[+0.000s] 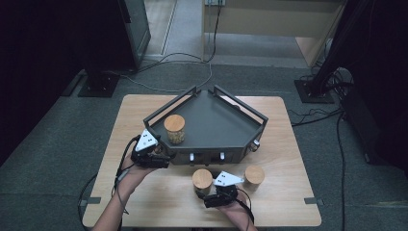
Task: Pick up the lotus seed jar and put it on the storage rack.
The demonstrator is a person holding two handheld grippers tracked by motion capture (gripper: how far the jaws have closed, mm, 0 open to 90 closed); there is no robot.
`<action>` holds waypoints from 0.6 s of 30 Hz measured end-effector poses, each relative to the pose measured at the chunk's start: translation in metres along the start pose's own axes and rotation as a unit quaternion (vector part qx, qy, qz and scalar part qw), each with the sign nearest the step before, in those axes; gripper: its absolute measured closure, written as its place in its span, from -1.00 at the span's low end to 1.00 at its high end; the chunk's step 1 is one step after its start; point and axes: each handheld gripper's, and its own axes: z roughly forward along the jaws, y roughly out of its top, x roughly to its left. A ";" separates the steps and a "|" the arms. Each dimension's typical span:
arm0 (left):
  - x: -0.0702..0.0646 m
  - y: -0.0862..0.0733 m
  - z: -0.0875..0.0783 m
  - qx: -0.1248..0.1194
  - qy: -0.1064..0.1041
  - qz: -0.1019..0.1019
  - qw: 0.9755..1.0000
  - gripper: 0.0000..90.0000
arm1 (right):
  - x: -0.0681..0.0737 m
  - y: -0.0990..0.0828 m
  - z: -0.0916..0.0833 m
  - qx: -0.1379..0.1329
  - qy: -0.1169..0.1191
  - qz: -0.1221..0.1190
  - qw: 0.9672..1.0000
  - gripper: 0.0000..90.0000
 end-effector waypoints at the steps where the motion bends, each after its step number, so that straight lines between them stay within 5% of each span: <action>1: 0.000 -0.001 -0.001 -0.002 0.001 0.000 1.000 -0.73 | 0.000 0.000 0.000 0.000 0.000 0.000 1.000 -0.75; 18: 0.000 -0.017 -0.006 -0.001 0.002 0.002 1.000 -0.73 | 0.002 0.001 0.000 0.003 0.000 -0.010 1.000 -0.75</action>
